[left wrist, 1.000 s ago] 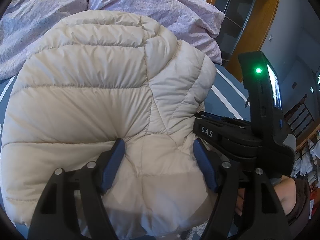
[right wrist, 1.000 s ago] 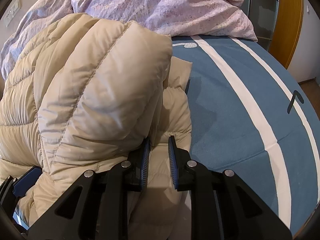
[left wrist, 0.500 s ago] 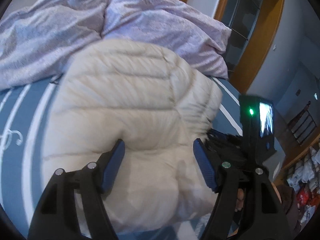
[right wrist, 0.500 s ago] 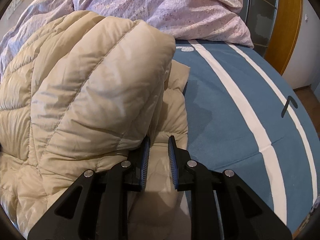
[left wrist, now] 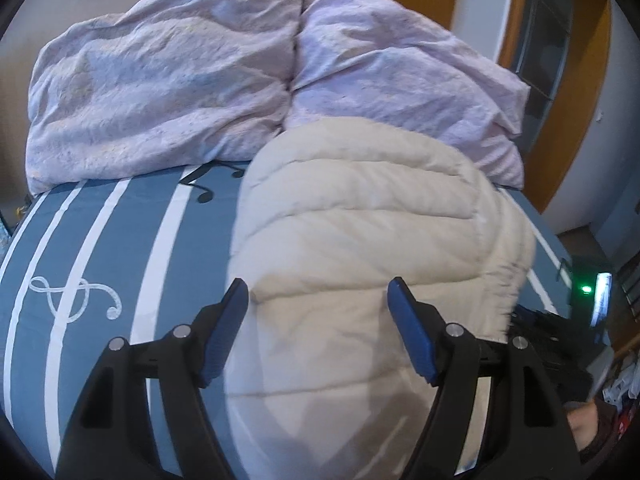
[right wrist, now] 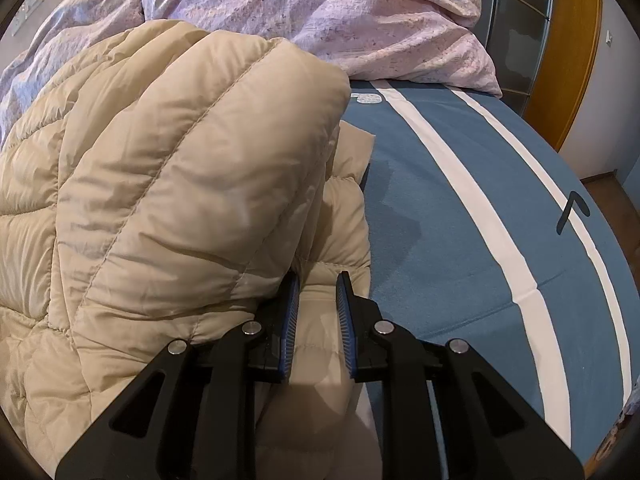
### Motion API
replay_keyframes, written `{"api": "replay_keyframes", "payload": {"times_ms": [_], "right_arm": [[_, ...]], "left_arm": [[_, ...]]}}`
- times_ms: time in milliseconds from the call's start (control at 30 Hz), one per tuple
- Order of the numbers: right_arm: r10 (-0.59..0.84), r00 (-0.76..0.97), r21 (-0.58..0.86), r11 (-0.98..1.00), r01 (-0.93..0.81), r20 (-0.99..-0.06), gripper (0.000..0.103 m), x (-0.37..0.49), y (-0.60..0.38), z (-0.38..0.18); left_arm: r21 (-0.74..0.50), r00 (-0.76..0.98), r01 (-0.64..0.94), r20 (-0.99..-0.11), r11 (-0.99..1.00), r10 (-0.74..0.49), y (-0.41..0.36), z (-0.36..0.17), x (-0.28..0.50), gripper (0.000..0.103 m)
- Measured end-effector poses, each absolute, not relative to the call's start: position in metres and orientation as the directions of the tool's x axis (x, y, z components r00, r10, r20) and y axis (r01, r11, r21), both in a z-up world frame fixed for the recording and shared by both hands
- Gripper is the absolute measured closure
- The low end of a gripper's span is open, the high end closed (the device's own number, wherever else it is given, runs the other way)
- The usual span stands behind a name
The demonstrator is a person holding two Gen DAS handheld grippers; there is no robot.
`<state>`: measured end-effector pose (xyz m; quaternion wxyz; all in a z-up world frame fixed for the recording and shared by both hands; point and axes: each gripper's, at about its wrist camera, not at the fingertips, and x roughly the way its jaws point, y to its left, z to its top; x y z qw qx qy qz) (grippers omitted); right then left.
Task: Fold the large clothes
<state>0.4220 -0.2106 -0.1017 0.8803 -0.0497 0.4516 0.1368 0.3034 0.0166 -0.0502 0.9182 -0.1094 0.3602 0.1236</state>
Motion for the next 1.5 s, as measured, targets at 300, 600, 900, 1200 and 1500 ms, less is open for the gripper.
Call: {"api": "replay_keyframes", "payload": {"times_ms": [300,600,900,1200,1500], "right_arm": [[0.211,0.551,0.053,0.956,-0.288,-0.807,0.083,0.422,-0.213,-0.102],[0.219,0.548,0.061,0.955,-0.292,-0.808,0.083,0.423,-0.216,-0.103],[0.212,0.572,0.103,0.971,-0.217,-0.792,0.056,0.425,-0.252,-0.090],[0.292,0.660,0.130,0.950,-0.283,-0.692,0.063,0.416,-0.238,-0.026],[0.363,0.685,0.179,0.928,-0.327,-0.631,0.064,0.410,-0.227,0.006]], "left_arm": [[-0.131,0.689,-0.310,-0.713,0.942,0.128,0.018,-0.074,0.314,0.028],[-0.128,0.683,-0.299,-0.721,0.946,0.119,0.012,-0.083,0.320,0.028],[-0.102,0.680,-0.266,-0.725,0.959,0.112,-0.009,-0.094,0.327,0.028],[-0.100,0.680,-0.264,-0.725,0.959,0.111,-0.016,-0.097,0.331,0.028],[-0.098,0.679,-0.261,-0.726,0.960,0.110,-0.016,-0.098,0.332,0.027]]}}
